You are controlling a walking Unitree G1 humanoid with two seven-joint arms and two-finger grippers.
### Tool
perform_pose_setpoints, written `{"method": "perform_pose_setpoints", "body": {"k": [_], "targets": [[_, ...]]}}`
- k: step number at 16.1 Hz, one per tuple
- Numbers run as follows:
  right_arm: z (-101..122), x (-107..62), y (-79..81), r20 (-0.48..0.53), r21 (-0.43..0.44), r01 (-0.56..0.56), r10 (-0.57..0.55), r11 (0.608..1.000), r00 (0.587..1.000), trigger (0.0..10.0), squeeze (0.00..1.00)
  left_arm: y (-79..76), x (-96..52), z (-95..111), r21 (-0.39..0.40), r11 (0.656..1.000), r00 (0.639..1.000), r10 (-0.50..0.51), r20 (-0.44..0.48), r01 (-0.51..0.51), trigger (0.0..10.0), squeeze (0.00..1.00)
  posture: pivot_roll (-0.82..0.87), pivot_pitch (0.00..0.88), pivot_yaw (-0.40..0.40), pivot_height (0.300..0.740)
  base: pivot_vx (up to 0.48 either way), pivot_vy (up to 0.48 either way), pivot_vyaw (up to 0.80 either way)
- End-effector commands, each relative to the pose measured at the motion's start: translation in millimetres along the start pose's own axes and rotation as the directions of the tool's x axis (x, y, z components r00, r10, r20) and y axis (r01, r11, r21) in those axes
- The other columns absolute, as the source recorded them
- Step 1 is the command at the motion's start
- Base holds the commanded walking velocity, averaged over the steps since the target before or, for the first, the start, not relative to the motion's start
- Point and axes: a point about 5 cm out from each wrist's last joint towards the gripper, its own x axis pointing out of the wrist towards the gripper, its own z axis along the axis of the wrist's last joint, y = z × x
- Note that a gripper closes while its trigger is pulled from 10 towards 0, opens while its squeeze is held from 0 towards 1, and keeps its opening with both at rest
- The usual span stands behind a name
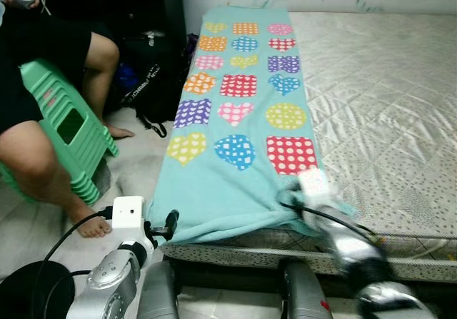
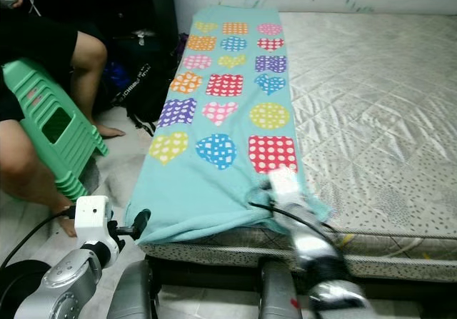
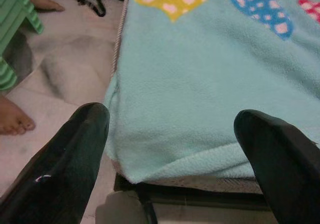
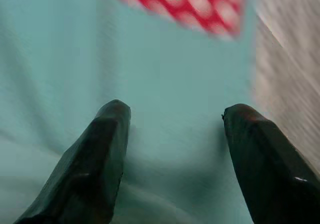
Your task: Clean up the room
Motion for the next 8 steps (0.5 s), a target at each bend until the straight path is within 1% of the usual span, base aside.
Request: {"method": "perform_pose_setpoints", "body": {"k": [1,3,4,5,7,8], "targets": [[-8,-2.9,-7.2,-0.037,0.02,-0.001,0.002,1.0,0.999,10.0,0.0,0.9,0.2,-3,0.005,1.0,1.0,-0.001,-0.022,0.001,10.0,0.0,-0.03,0.029,0.002,0.569,0.0,0.0,0.0],[-20,-6.9,-14.6,-0.072,0.02,-0.002,0.003,1.0,0.997,10.0,0.0,0.6,0.8,-3,0.007,1.0,1.0,-0.006,-0.029,0.006,10.0,0.0,-0.03,0.03,0.006,0.569,0.0,0.0,0.0],[-28,-10.5,-15.7,-0.097,0.033,-0.016,0.02,0.999,0.995,10.0,0.0,0.7,0.8,-3,0.008,1.0,0.999,-0.008,-0.04,0.008,10.0,0.0,-0.03,0.03,0.006,0.569,0.0,0.0,0.0],[-30,-13.0,-16.1,-0.101,0.03,-0.027,0.03,0.999,0.994,10.0,0.0,0.9,0.7,-4,0.008,1.0,0.999,-0.007,-0.042,0.008,10.0,0.0,-0.03,0.03,0.006,0.569,0.0,0.0,0.0],[-36,-20.9,-16.4,-0.109,0.017,-0.058,0.06,0.998,0.992,10.0,0.0,2.0,0.1,-4,0.007,1.0,0.999,-0.005,-0.046,0.005,10.0,0.0,-0.03,0.031,0.006,0.569,0.0,0.0,0.0],[-41,-26.9,-17.7,-0.113,-0.003,-0.08,0.08,0.997,0.99,10.0,0.0,2.1,-0.2,-5,0.006,1.0,0.999,-0.004,-0.049,0.004,10.0,0.0,-0.03,0.032,0.005,0.569,0.0,0.0,0.0]]}}
